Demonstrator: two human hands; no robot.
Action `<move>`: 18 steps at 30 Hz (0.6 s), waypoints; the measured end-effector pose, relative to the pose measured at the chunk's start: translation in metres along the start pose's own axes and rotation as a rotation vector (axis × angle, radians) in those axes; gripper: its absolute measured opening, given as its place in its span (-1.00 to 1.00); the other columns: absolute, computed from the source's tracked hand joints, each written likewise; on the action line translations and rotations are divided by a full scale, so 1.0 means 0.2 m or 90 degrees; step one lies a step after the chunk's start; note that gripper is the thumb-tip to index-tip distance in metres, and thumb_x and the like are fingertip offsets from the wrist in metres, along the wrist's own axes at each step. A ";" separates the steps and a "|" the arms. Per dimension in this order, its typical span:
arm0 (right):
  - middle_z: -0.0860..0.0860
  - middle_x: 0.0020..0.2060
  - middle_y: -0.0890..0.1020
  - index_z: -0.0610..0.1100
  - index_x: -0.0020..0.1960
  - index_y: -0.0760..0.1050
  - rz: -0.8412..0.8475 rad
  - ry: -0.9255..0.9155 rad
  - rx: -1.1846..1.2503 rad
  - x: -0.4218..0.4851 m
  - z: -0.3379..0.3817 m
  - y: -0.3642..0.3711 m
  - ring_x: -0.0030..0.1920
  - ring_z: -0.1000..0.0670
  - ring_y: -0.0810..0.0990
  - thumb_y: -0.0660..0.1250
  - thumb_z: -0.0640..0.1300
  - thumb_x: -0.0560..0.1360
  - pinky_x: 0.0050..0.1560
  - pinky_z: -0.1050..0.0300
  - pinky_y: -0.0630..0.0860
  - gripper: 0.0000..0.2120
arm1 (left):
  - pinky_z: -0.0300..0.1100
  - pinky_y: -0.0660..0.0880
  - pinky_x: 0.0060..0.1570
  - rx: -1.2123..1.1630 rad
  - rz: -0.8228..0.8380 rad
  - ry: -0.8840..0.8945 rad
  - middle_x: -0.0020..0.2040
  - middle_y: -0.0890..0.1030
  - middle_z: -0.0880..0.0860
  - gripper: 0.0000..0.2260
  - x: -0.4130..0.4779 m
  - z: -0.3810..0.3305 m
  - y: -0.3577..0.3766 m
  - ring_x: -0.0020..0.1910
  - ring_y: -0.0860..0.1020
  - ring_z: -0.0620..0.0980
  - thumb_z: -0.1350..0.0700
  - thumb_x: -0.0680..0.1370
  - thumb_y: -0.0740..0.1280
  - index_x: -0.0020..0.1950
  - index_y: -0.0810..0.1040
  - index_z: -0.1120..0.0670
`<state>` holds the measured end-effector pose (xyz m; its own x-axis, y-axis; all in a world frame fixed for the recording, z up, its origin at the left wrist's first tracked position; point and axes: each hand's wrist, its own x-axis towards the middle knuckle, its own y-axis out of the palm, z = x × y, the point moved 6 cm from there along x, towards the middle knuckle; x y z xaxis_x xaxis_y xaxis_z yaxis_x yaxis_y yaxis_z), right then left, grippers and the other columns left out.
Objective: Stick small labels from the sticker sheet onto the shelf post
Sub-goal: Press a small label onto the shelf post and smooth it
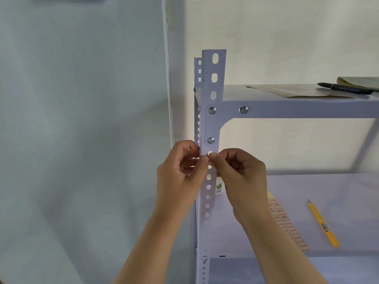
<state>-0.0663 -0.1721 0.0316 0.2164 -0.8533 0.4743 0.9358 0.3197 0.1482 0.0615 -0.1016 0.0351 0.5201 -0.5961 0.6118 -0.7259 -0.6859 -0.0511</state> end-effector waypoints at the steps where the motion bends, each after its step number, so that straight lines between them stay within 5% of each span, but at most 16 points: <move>1: -0.25 -0.41 0.57 -0.22 -0.27 0.59 0.005 -0.004 -0.005 0.00 0.01 0.00 -0.37 -0.05 0.45 0.49 -0.19 0.45 -0.28 0.03 0.44 -0.84 | -0.41 0.49 -0.26 0.004 -0.004 -0.001 -0.15 0.71 0.01 -0.89 0.00 0.00 0.00 -0.24 0.68 -0.18 0.23 0.52 0.45 -0.05 0.53 0.11; 8: 0.03 -0.42 0.67 -0.18 -0.23 0.64 0.082 -0.016 -0.016 0.03 0.02 -0.02 -0.40 0.08 0.60 0.42 -0.32 0.49 -0.28 0.32 0.52 -0.85 | -0.32 0.53 -0.26 -0.055 0.026 -0.041 -0.10 0.71 0.08 -0.86 0.02 0.03 0.00 -0.20 0.70 -0.06 0.16 0.49 0.47 -0.03 0.55 0.13; 14: -0.07 -0.30 0.73 -0.08 -0.20 0.67 0.099 -0.012 -0.007 0.02 0.01 -0.02 -0.28 -0.04 0.64 0.44 -0.34 0.48 -0.15 0.10 0.59 -0.81 | -0.07 0.66 -0.07 -0.083 0.065 -0.054 0.01 0.71 0.11 -0.79 0.00 0.07 0.00 -0.04 0.71 0.10 0.22 0.45 0.44 0.06 0.57 0.12; 18: -0.04 -0.32 0.73 -0.07 -0.21 0.67 0.109 0.003 0.001 0.02 0.01 -0.02 -0.29 0.00 0.64 0.43 -0.38 0.47 -0.18 0.20 0.59 -0.76 | -0.15 0.66 -0.09 -0.076 0.047 -0.055 -0.02 0.72 0.07 -0.78 -0.01 0.06 0.01 -0.06 0.71 0.05 0.23 0.43 0.45 0.06 0.58 0.12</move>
<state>-0.0690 -0.1751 0.0342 0.3735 -0.7885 0.4887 0.8851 0.4606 0.0666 0.0652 -0.1067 0.0244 0.4971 -0.6802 0.5388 -0.8087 -0.5882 0.0036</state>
